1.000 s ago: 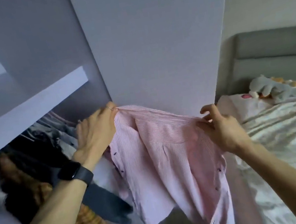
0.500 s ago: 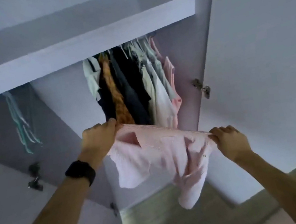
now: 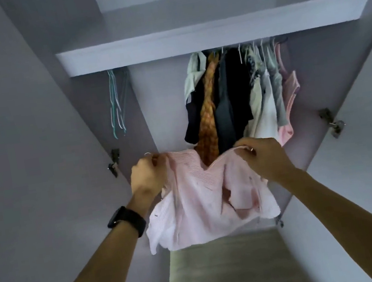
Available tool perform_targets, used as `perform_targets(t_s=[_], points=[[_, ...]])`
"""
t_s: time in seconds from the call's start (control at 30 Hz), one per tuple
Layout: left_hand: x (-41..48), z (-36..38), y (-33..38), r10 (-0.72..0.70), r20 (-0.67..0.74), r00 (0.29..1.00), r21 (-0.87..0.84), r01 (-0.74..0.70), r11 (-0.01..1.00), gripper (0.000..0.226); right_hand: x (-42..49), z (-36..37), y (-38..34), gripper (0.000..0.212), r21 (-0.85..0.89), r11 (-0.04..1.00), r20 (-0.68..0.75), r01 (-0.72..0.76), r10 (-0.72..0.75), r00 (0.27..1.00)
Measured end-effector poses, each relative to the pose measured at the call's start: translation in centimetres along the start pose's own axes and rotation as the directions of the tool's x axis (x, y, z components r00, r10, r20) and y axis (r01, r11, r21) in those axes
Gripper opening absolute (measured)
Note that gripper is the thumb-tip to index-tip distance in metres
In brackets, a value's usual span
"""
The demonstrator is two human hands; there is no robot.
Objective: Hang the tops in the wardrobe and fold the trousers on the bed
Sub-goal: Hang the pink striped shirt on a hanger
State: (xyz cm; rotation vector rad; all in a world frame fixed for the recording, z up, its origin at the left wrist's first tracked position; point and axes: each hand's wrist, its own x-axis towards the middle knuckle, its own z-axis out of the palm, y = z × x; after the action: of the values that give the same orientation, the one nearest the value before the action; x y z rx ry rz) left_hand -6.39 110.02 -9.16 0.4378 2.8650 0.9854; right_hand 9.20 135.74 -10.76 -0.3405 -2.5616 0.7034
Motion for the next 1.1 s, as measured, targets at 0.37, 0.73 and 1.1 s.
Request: perform_targets(t_s=[0.37, 0.73, 1.1], points=[[0.0, -2.6, 0.4, 0.214, 0.112, 0.97, -0.388, -0.156, 0.909, 0.017, 4.9, 3.7, -9.0, 0.01, 0.367, 0.928, 0.136, 0.058, -0.115, 0.984], [-0.4, -3.8, -1.3, 0.327, 0.053, 0.944, 0.141, -0.331, 0.933, 0.021, 4.8, 6.5, -11.0, 0.014, 0.427, 0.904, 0.191, 0.031, -0.124, 0.974], [-1.4, -3.7, -1.7, 0.204, -0.039, 0.978, -0.172, -0.208, 0.963, 0.013, 5.7, 7.4, -9.3, 0.018, 0.484, 0.874, 0.414, -0.043, -0.186, 0.891]])
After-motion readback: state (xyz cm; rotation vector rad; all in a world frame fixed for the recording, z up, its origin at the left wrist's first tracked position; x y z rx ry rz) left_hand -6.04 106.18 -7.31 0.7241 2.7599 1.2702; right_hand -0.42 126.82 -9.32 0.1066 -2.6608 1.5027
